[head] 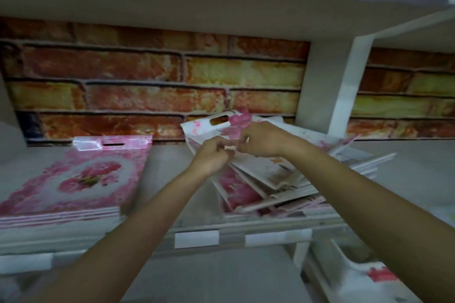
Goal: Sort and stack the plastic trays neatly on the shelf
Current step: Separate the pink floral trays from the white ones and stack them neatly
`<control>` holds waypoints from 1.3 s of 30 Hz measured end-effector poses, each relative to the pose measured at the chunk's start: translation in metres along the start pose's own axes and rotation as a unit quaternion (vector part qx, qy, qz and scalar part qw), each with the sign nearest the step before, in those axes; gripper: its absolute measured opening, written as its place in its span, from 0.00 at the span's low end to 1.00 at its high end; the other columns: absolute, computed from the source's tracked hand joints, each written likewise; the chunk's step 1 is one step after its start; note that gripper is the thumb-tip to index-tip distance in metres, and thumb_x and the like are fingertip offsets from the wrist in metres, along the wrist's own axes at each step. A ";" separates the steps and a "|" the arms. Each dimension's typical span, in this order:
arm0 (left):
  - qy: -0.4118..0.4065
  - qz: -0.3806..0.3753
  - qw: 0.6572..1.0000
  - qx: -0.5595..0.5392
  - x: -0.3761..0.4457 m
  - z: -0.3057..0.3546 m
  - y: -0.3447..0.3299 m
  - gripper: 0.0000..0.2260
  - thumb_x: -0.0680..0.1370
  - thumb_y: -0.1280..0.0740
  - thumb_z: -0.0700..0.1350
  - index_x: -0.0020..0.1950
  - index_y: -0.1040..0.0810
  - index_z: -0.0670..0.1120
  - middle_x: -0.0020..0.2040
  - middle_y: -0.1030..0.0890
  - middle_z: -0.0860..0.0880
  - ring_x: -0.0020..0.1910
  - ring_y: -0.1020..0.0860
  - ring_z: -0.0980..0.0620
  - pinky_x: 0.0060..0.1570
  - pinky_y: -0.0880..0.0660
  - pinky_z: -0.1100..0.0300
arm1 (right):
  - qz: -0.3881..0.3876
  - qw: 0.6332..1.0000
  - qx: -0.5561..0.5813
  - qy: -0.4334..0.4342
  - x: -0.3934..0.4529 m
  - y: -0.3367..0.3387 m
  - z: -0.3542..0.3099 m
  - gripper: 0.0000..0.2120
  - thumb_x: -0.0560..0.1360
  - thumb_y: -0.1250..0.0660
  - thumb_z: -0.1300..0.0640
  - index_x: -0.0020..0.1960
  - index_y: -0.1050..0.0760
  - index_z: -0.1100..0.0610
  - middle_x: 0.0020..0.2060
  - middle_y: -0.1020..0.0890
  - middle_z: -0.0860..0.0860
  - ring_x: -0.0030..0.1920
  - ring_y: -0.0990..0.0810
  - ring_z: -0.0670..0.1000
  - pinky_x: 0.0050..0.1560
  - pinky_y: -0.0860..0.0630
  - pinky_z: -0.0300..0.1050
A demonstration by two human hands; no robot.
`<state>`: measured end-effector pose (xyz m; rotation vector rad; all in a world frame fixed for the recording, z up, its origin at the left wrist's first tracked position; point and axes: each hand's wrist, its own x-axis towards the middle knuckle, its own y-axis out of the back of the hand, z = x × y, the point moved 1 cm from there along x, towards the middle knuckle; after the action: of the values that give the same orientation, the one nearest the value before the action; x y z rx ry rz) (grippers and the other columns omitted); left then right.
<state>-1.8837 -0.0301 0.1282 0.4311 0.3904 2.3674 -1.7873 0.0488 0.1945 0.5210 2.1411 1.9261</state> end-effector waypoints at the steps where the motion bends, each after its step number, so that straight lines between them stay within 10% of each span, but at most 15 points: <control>1: -0.002 0.003 1.000 0.004 -0.002 0.003 -0.010 0.13 0.78 0.36 0.42 0.63 0.25 0.43 0.65 0.24 0.44 0.63 0.25 0.48 0.60 0.28 0.58 | 0.009 1.000 0.002 0.009 -0.008 0.003 0.012 0.17 0.78 0.40 0.51 0.54 0.19 0.61 0.52 0.17 0.57 0.50 0.19 0.56 0.50 0.25 0.46; 9: 0.115 0.083 0.976 -0.164 -0.015 -0.002 -0.050 0.40 0.57 0.27 0.55 0.68 0.32 0.47 0.69 0.29 0.48 0.65 0.28 0.46 0.66 0.30 0.48 | 0.073 0.997 0.039 -0.001 -0.040 0.023 0.118 0.18 0.80 0.43 0.56 0.51 0.23 0.71 0.52 0.20 0.66 0.50 0.22 0.64 0.48 0.25 0.48; 16: 0.154 0.064 0.957 -0.236 -0.020 0.015 -0.058 0.20 0.74 0.33 0.35 0.65 0.29 0.40 0.60 0.21 0.42 0.51 0.21 0.46 0.54 0.25 0.52 | 0.204 0.974 0.045 -0.089 -0.045 0.020 0.186 0.14 0.78 0.43 0.56 0.54 0.20 0.58 0.53 0.19 0.59 0.54 0.22 0.61 0.54 0.23 0.52; 22: 0.164 0.088 0.955 -0.230 -0.018 0.029 -0.066 0.21 0.72 0.37 0.29 0.65 0.30 0.38 0.60 0.23 0.41 0.48 0.22 0.44 0.38 0.24 0.56 | 0.089 0.983 0.065 -0.146 -0.040 0.011 0.229 0.19 0.79 0.42 0.52 0.53 0.21 0.67 0.55 0.20 0.63 0.54 0.22 0.60 0.48 0.26 0.47; 26: 0.156 0.090 0.964 -0.198 -0.011 0.029 -0.073 0.18 0.66 0.40 0.27 0.56 0.30 0.34 0.63 0.27 0.38 0.58 0.26 0.38 0.57 0.24 0.48 | 0.055 0.986 0.053 -0.151 -0.040 0.001 0.243 0.15 0.78 0.41 0.51 0.40 0.26 0.61 0.41 0.23 0.60 0.43 0.25 0.56 0.37 0.36 0.44; 34: 0.152 0.097 0.965 -0.192 -0.002 0.023 -0.077 0.27 0.63 0.43 0.26 0.63 0.32 0.29 0.64 0.27 0.33 0.62 0.28 0.34 0.62 0.27 0.42 | 0.065 0.985 0.053 -0.148 -0.045 0.002 0.253 0.12 0.77 0.41 0.53 0.40 0.29 0.60 0.39 0.24 0.55 0.41 0.26 0.54 0.35 0.34 0.44; 39: 0.172 0.090 0.969 -0.153 -0.007 0.040 -0.089 0.11 0.71 0.48 0.23 0.36 0.35 0.35 0.39 0.31 0.41 0.39 0.29 0.41 0.30 0.28 0.58 | 0.096 0.981 0.062 -0.156 -0.059 0.005 0.262 0.16 0.76 0.41 0.55 0.46 0.20 0.67 0.47 0.17 0.60 0.51 0.20 0.59 0.44 0.27 0.46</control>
<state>-1.8110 0.0352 0.1281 -0.0946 0.1384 2.6282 -1.6316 0.2654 0.1630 1.0147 2.0751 1.6702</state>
